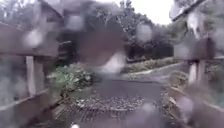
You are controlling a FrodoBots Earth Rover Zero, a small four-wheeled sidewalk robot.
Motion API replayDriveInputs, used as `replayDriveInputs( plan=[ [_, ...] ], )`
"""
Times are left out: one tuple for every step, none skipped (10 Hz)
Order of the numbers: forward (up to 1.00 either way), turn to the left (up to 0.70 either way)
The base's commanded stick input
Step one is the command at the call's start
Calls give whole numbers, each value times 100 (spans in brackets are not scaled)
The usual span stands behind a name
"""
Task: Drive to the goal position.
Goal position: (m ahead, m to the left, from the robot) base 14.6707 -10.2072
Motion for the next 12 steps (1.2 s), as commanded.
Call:
replayDriveInputs(
  plan=[
    [85,-6],
    [85,-34],
    [85,-34],
    [85,-34],
    [85,-34],
    [85,-34],
    [85,-34],
    [85,-34],
    [85,-34],
    [85,-34],
    [85,-34],
    [85,-34]
  ],
)
